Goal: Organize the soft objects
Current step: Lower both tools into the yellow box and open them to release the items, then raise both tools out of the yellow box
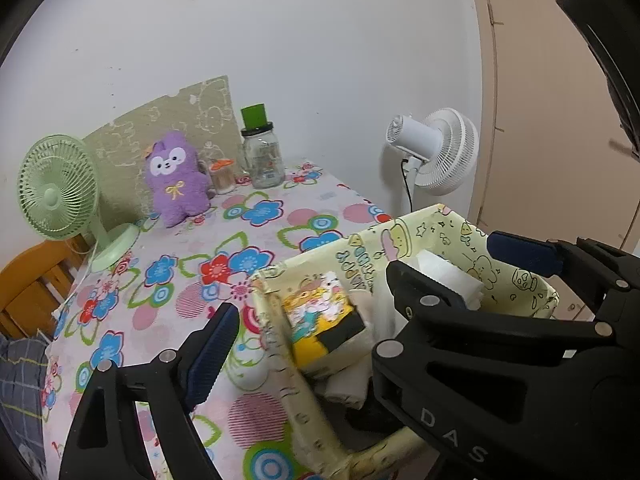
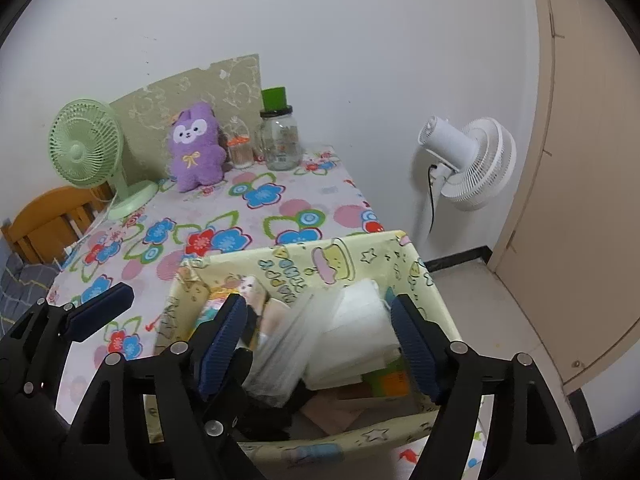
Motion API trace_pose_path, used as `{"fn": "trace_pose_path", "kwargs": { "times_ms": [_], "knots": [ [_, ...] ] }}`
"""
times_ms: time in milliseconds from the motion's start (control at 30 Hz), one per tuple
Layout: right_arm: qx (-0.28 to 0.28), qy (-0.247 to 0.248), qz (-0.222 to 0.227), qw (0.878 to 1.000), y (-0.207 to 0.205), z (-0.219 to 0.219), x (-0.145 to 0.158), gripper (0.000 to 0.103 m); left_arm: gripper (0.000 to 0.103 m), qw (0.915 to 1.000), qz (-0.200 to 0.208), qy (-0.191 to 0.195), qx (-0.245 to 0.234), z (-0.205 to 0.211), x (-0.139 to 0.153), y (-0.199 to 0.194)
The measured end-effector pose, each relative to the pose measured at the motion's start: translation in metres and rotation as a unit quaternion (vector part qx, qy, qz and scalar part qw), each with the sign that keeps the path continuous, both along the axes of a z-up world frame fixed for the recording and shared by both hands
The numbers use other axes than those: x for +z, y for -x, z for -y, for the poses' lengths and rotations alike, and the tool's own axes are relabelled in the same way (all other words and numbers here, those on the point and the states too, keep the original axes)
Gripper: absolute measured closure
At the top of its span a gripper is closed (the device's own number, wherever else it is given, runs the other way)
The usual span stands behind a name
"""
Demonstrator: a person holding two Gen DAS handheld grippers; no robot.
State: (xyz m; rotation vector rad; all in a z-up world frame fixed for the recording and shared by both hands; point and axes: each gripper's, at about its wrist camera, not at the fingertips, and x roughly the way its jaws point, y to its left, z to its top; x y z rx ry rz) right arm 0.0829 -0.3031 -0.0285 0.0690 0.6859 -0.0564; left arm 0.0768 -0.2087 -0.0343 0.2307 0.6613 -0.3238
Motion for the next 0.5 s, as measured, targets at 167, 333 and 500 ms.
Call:
{"fn": "trace_pose_path", "kwargs": {
  "times_ms": [167,333,500],
  "knots": [
    [0.002,0.0,0.013,1.0,0.008,-0.015,0.006,0.018,0.006,1.0,0.006,0.006,0.005,-0.017,0.006,0.006],
    [0.004,0.004,0.02,1.0,0.014,-0.031,0.009,0.016,0.003,0.9997,0.016,0.01,0.013,-0.034,0.009,0.013],
    [0.009,0.012,0.028,1.0,0.021,-0.048,0.014,0.013,0.0,0.9993,0.023,0.018,0.022,-0.053,0.012,0.02]
  ]
}}
